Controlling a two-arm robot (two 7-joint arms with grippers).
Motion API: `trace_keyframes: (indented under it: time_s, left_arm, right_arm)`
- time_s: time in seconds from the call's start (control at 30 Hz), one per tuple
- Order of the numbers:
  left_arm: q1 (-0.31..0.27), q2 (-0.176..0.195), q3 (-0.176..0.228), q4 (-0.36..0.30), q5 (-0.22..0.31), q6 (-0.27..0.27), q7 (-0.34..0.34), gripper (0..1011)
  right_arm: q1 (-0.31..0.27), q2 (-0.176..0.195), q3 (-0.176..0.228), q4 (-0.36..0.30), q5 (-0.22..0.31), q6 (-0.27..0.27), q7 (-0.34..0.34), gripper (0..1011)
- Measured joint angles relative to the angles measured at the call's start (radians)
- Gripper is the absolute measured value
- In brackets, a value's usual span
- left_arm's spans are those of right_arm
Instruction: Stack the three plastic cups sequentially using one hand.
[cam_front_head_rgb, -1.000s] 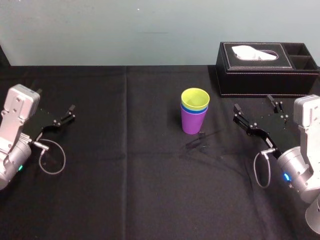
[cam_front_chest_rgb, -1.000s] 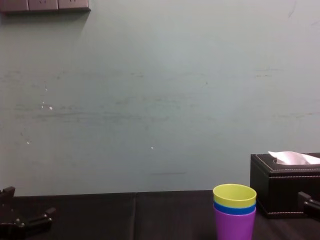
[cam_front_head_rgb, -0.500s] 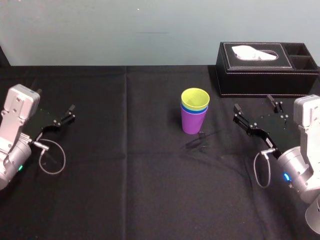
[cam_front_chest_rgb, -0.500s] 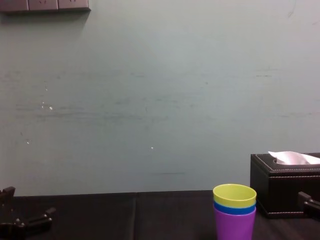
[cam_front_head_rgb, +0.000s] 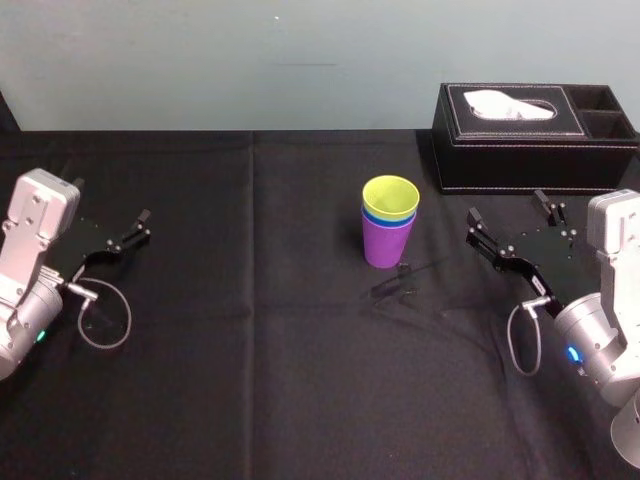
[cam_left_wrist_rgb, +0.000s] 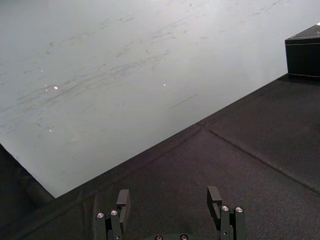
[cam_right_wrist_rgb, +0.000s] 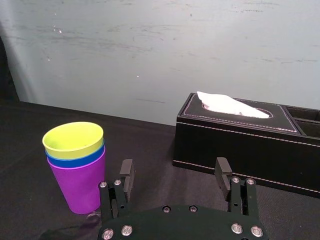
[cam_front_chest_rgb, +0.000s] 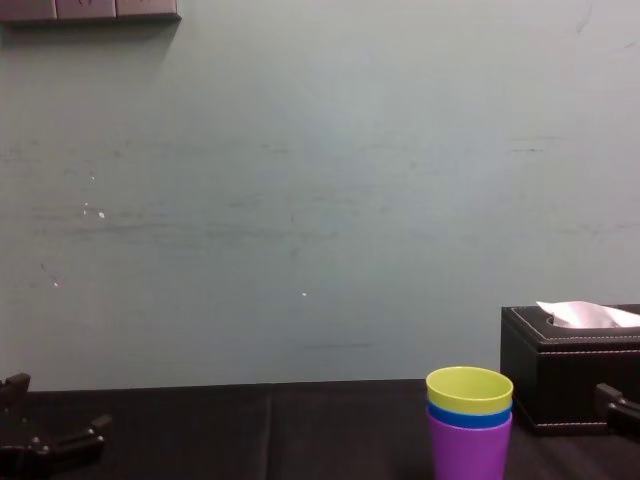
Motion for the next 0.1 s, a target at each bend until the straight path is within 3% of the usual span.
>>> trace_keyframes:
  time_s: [0.1]
  left_arm:
    - [0.0,0.0,0.0,0.0,0.0,0.0,0.0,1011]
  right_arm:
    - [0.0,0.0,0.0,0.0,0.0,0.0,0.0,1003]
